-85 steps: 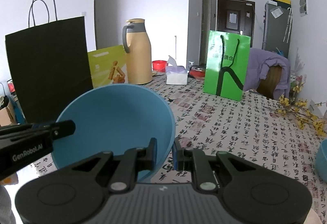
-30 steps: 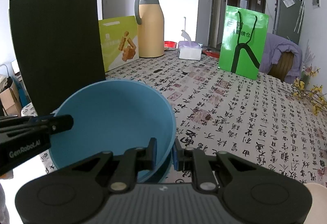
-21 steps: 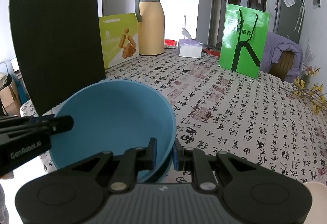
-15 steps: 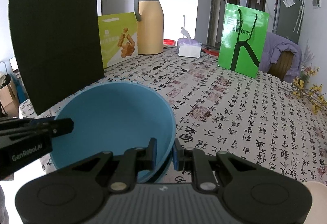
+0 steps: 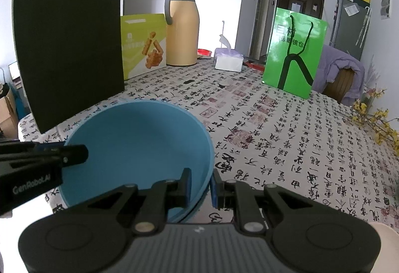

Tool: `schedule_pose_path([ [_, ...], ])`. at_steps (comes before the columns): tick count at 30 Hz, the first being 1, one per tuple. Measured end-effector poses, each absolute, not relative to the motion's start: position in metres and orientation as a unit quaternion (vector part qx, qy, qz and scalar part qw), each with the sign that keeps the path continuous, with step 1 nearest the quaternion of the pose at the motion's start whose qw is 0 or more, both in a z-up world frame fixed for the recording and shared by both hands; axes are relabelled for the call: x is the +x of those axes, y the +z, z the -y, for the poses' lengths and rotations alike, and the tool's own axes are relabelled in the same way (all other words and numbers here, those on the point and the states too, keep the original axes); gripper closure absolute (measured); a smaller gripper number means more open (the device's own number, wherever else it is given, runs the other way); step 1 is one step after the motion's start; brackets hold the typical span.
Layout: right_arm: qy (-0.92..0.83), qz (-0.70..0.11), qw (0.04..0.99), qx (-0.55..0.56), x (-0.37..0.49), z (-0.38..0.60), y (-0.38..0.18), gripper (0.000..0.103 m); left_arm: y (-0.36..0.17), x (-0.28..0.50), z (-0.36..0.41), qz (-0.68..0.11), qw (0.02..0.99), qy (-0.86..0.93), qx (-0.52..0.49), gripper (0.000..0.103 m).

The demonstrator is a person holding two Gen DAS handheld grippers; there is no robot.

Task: Organize plates and bowls
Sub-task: 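Carry the held blue bowl with both grippers toward the black paper bag, then lower the blue bowl onto the table beside the black bag and open both grippers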

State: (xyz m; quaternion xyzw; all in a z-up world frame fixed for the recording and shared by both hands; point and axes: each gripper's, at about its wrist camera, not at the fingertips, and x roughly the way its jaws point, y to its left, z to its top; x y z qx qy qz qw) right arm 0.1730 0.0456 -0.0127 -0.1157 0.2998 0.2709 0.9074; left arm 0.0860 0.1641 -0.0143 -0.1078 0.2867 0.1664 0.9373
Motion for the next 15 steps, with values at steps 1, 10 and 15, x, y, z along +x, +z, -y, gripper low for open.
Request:
schedule_pose_path([
  [1, 0.270, -0.299, 0.908, -0.117, 0.1728, -0.0456, -0.0128, 0.088, -0.0141, 0.0859, -0.1638, -0.286, 0.937, 0.166, -0.107, 0.091],
  [10, 0.267, -0.298, 0.908, -0.121, 0.1715, -0.0474, -0.0138, 0.088, -0.0141, 0.0860, -0.1659, -0.290, 0.936, 0.166, -0.115, 0.091],
  [15, 0.266, -0.300, 0.908, -0.123, 0.1719, -0.0475, -0.0161, 0.087, -0.0144, 0.0869, -0.1664, -0.291, 0.935, 0.167, -0.117, 0.091],
])
